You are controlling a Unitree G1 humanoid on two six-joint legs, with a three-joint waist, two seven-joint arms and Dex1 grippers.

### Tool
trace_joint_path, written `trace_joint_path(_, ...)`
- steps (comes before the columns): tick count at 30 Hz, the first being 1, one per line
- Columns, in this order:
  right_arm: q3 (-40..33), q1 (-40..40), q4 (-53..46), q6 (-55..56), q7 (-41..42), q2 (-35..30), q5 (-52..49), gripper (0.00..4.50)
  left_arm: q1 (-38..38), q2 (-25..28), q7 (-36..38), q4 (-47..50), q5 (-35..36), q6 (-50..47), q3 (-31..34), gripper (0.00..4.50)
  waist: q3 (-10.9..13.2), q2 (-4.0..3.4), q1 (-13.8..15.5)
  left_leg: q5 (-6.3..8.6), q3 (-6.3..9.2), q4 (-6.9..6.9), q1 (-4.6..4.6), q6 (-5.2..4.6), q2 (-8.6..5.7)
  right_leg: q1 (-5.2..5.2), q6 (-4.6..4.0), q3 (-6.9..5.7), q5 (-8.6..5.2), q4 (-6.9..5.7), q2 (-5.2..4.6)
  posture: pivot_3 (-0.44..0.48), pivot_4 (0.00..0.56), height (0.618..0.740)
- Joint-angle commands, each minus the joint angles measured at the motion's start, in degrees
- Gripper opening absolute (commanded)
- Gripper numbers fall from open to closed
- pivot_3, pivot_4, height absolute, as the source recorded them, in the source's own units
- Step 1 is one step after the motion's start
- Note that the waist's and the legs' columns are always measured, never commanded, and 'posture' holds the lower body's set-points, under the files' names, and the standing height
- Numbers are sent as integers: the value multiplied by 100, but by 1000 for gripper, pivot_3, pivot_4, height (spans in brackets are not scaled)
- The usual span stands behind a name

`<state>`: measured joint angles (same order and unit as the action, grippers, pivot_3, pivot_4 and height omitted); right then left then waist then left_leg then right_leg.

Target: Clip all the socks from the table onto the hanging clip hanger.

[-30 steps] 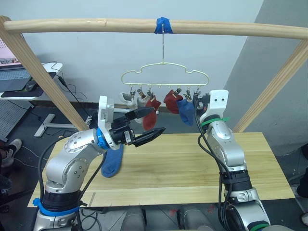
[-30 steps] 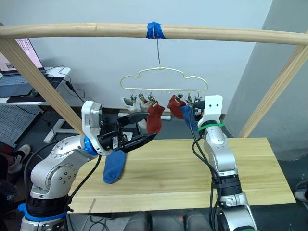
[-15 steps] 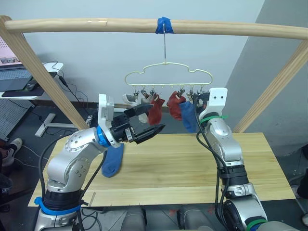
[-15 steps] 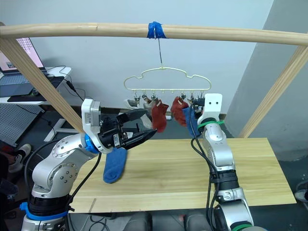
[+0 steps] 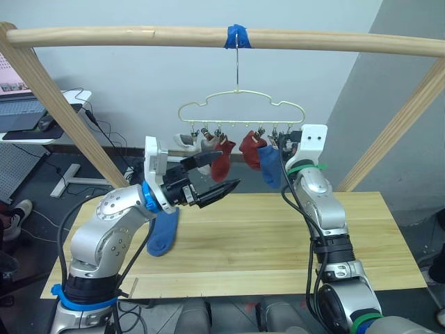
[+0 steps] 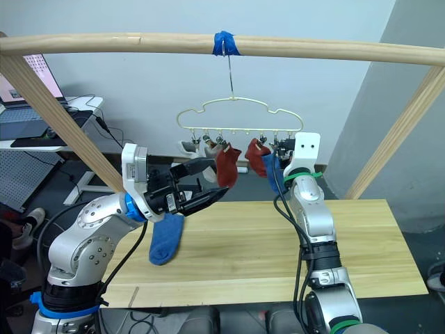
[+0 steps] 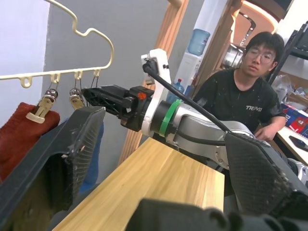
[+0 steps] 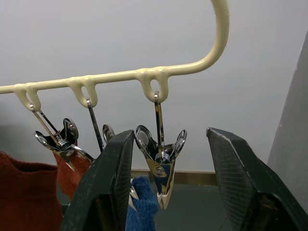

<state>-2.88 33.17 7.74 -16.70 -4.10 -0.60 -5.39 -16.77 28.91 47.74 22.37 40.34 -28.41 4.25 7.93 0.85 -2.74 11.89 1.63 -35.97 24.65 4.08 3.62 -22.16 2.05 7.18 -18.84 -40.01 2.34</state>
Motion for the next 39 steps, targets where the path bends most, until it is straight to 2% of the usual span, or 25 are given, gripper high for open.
trace_joint_path(1, -93, 235, -53, 112, -30, 103, -76, 2503, -169, -49, -122, 158, 45, 3, -7, 4500, 0, 0, 0, 0, 0, 0, 0, 0, 0, 0, 0, 0, 0, 0, 0, 62, 139, 740)
trace_joint_path(3, -120, 270, -14, 143, -19, 137, -89, 2503, -170, -35, -129, 164, 29, 15, -15, 4500, 0, 0, -1, 0, 0, 0, 0, 0, 0, 0, 0, 0, 0, -1, 0, 62, 139, 740)
trace_joint_path(6, -122, 314, 29, 205, 18, 145, -83, 1899, -164, -35, -152, 177, 40, 0, -10, 4500, 0, 0, 1, 0, 0, 0, 0, 0, 0, 0, 0, 0, 0, -1, 0, 64, 139, 740)
trace_joint_path(9, -109, 331, 44, 230, 60, 151, -89, 842, -146, -41, -160, 194, 34, 0, -25, 4500, 0, 0, 2, 0, 0, 1, 0, 0, 0, 0, 0, 0, 0, 1, 0, 65, 138, 740)
trace_joint_path(12, -96, 327, 32, 249, 98, 135, -85, 69, -147, -60, -183, 205, 42, -11, -41, 4500, 0, -1, 2, 0, 0, 1, 0, 0, 0, 0, 0, 0, 0, 0, 0, 65, 138, 740)
trace_joint_path(15, -98, 241, -136, 123, 283, -42, -104, 31, -95, -84, -218, 234, 40, -7, -78, 4500, 1, -1, 8, 0, 0, 1, 0, 0, 0, 0, 0, 0, 0, 0, 0, 58, 139, 740)
trace_joint_path(19, -146, 198, -450, -668, 1022, -516, -502, 31, 159, -23, -298, 33, -93, -51, -92, 4500, 2, -2, 23, 0, -2, 1, 0, 0, -2, 0, 0, 2, 0, 2, -2, 54, 141, 740)
trace_joint_path(26, -175, 341, -893, -2014, 1980, -1434, -1116, 31, 583, 183, -766, -1127, -1154, 216, -65, 4500, 9, -11, 22, 0, 0, 0, -2, -1, -1, -1, 0, -1, -1, 1, 0, 28, 140, 740)
trace_joint_path(28, 22, 454, -1065, -2407, 2458, -1827, -1217, 31, 647, 250, -1138, -1872, -1769, 539, -49, 4500, 11, -15, 17, 0, -4, 0, -1, -1, -2, 0, 0, 1, -1, 3, -1, 15, 137, 740)
trace_joint_path(31, 14, 557, -1296, -2951, 2620, -2024, -1432, 31, 570, 310, -1545, -3035, -2496, 1145, -81, 4500, 12, -17, 17, 1, -7, 0, -2, -1, -2, -4, 0, 3, -1, 3, -2, 6, 138, 740)
trace_joint_path(39, -32, 454, -1831, -3621, 2473, -1860, -1646, 31, -56, 236, -1676, -5200, -3191, 1996, -161, 4500, 18, -15, 0, 1, -6, 2, 9, -1, -2, -13, 0, 0, 0, 4, -3, -18, 145, 740)
